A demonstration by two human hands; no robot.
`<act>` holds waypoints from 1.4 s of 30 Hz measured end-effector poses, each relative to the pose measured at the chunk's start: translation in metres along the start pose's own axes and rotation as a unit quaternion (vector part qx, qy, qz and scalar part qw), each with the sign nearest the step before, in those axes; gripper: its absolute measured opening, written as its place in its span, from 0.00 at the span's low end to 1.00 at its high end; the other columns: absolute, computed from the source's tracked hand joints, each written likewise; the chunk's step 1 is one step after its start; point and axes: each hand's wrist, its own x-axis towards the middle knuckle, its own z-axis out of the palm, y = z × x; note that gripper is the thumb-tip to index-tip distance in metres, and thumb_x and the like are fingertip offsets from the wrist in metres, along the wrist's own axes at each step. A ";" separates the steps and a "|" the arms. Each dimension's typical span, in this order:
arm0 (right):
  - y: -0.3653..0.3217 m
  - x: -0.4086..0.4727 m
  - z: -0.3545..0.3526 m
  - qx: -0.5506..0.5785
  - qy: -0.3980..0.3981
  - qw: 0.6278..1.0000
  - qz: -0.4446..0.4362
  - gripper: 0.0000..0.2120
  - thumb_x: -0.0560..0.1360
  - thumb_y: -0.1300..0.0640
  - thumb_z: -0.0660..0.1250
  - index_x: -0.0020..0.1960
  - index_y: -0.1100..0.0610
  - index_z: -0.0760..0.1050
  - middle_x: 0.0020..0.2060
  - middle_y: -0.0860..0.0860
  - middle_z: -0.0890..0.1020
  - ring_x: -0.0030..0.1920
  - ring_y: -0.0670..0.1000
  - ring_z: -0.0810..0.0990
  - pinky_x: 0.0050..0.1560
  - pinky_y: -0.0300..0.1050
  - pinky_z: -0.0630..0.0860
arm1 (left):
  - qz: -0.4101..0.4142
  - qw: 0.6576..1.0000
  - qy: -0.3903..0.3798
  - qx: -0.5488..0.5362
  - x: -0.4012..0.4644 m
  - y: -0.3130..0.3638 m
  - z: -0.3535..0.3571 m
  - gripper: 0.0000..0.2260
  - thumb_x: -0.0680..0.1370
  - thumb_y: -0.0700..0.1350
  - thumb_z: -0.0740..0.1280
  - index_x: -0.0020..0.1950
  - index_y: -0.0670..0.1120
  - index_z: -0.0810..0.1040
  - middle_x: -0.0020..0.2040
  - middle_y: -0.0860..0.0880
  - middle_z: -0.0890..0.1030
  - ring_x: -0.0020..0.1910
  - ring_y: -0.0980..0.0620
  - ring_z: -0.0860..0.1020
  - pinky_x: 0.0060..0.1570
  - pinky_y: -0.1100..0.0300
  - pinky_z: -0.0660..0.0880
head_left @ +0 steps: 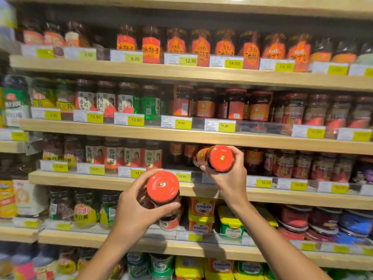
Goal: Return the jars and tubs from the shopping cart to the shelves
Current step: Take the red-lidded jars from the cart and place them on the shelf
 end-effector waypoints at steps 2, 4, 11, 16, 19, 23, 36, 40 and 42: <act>0.008 0.005 0.007 -0.016 -0.006 1.000 0.004 0.39 0.61 0.51 0.85 0.65 0.47 0.67 0.54 0.38 0.77 0.55 0.38 0.77 0.49 0.24 0.71 | 0.001 1.000 0.001 -0.002 0.001 -0.003 0.001 0.35 0.57 0.50 0.83 0.63 0.59 0.77 0.57 0.64 0.81 0.57 0.63 0.79 0.48 0.73 0.76; 0.015 0.010 0.013 -0.037 -0.016 0.999 0.014 0.39 0.62 0.51 0.84 0.66 0.49 0.66 0.54 0.41 0.77 0.53 0.38 0.76 0.48 0.22 0.69 | 0.001 1.000 0.001 -0.006 0.003 -0.007 0.000 0.36 0.57 0.50 0.84 0.63 0.58 0.77 0.57 0.63 0.81 0.58 0.62 0.79 0.49 0.72 0.77; 0.043 0.027 0.029 -0.119 -0.051 0.990 0.056 0.29 0.66 0.47 0.82 0.54 0.52 0.66 0.50 0.50 0.81 0.51 0.50 0.80 0.49 0.43 0.77 | 0.005 1.000 0.005 -0.002 0.003 -0.015 -0.008 0.34 0.58 0.49 0.83 0.63 0.59 0.77 0.55 0.66 0.81 0.57 0.64 0.79 0.50 0.72 0.77; 0.050 0.053 0.037 -0.204 -0.058 0.973 0.096 0.28 0.68 0.36 0.75 0.34 0.59 0.70 0.30 0.52 0.77 0.32 0.54 0.74 0.32 0.48 0.70 | 0.014 1.000 0.017 0.004 0.003 -0.018 -0.013 0.32 0.59 0.51 0.83 0.57 0.74 0.75 0.55 0.70 0.80 0.56 0.68 0.79 0.49 0.74 0.76; 0.042 0.068 0.039 -0.236 -0.108 0.954 0.150 0.31 0.72 0.33 0.70 0.30 0.58 0.65 0.23 0.52 0.69 0.26 0.54 0.67 0.29 0.46 0.63 | 0.013 1.000 0.020 0.002 0.003 -0.020 -0.016 0.32 0.57 0.60 0.82 0.58 0.73 0.75 0.57 0.68 0.80 0.57 0.67 0.79 0.51 0.71 0.77; 0.042 0.083 0.044 -0.274 -0.179 0.925 0.192 0.31 0.74 0.28 0.61 0.43 0.58 0.66 0.33 0.51 0.73 0.38 0.55 0.75 0.48 0.48 0.73 | 0.000 1.000 0.019 0.001 0.000 -0.022 -0.017 0.34 0.56 0.61 0.80 0.61 0.67 0.76 0.58 0.66 0.80 0.58 0.64 0.79 0.53 0.70 0.77; 0.065 0.105 0.049 -0.289 -0.248 0.898 0.220 0.42 0.75 0.29 0.58 0.75 0.60 0.63 0.72 0.60 0.70 0.71 0.62 0.69 0.71 0.61 0.66 | -0.037 0.999 0.031 0.026 -0.017 -0.021 -0.017 0.35 0.58 0.48 0.82 0.63 0.57 0.77 0.55 0.69 0.81 0.56 0.68 0.79 0.52 0.74 0.75; 0.059 0.101 0.038 -0.331 -0.281 0.884 0.175 0.38 0.81 0.33 0.53 0.79 0.59 0.55 0.77 0.58 0.65 0.75 0.61 0.67 0.73 0.58 0.64 | -0.035 0.999 0.037 0.017 -0.016 -0.016 -0.014 0.34 0.59 0.48 0.82 0.64 0.56 0.77 0.56 0.67 0.81 0.57 0.66 0.79 0.52 0.74 0.75; 0.058 0.095 0.028 -0.336 -0.292 0.879 0.172 0.36 0.82 0.35 0.51 0.79 0.60 0.55 0.75 0.60 0.69 0.71 0.62 0.72 0.70 0.56 0.68 | -0.033 0.998 0.046 0.010 -0.012 -0.012 -0.012 0.34 0.59 0.48 0.82 0.63 0.57 0.77 0.56 0.67 0.81 0.57 0.66 0.79 0.51 0.75 0.74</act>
